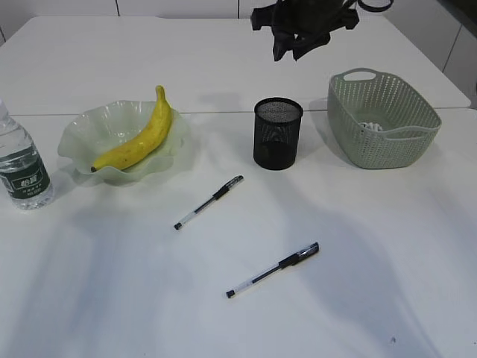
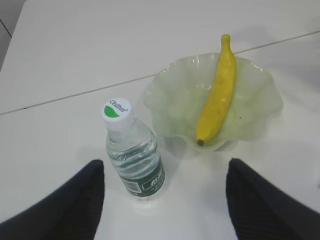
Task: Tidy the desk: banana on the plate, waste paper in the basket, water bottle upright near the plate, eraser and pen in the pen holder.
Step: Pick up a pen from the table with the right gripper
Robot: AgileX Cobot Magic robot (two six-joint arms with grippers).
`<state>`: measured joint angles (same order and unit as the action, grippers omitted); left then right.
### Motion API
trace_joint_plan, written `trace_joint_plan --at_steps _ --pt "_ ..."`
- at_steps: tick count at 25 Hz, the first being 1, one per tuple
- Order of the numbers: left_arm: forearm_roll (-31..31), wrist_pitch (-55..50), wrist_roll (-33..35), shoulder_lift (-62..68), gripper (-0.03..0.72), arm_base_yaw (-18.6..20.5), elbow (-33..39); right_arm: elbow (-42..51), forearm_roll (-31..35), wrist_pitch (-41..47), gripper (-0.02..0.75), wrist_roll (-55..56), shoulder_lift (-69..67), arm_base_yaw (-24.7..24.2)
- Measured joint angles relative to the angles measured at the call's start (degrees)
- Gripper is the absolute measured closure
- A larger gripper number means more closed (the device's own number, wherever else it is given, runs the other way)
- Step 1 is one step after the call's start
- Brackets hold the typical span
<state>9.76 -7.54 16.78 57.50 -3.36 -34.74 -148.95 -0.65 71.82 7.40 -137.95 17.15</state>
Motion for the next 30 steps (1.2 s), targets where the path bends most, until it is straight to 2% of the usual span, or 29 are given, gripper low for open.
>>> trace_joint_plan --at_steps 22,30 --pt "-0.2 -2.3 0.0 0.0 0.151 0.0 0.0 -0.1 -2.3 0.7 0.482 0.4 19.7 0.0" --pt "-0.2 -3.8 0.0 0.0 0.151 0.0 0.0 5.9 -2.7 1.0 0.482 0.4 27.8 0.0"
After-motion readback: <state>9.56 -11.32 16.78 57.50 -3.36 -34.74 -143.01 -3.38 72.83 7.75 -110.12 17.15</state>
